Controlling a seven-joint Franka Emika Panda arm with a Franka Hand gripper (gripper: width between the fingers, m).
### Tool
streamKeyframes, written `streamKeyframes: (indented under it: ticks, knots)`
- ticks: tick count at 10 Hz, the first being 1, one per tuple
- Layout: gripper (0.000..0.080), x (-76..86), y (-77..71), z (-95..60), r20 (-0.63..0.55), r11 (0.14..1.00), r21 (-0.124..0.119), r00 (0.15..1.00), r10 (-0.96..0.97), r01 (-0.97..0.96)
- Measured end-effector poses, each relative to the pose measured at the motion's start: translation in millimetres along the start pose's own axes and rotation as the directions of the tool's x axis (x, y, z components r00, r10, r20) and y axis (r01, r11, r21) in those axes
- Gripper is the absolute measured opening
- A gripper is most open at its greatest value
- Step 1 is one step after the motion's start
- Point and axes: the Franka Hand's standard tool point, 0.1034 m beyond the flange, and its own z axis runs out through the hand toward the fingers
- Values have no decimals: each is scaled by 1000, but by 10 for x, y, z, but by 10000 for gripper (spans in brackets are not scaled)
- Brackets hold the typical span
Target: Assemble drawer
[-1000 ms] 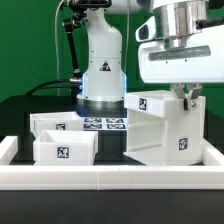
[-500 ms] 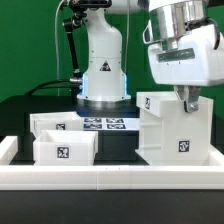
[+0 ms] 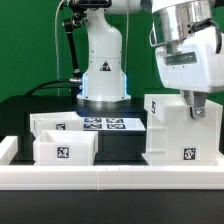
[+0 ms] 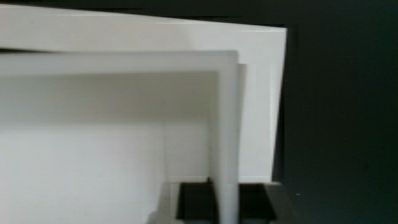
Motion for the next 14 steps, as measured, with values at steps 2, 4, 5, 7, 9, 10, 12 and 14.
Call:
streamKeyframes:
  ticks: [2,4,5,7,9,10,12,14]
  knots:
    - [39,12,-114,13,2,1000,3,1000,12,-12]
    - [39,18,-154,10,3,1000,2,1000,8,-8]
    - [39,18,-153,9,3,1000,2,1000,8,-8]
    - [144,16,-150,13,3,1000,1,1000,4,-4]
    - [283,28,-117,-50,6,993,-1,993,-114,114]
    - [474,15,-94,-118,11,983,-6,983,-184,184]
    - [613,6,-57,-380,21,950,6,950,-312,312]
    - [640,24,36,-589,47,874,-12,873,-485,486]
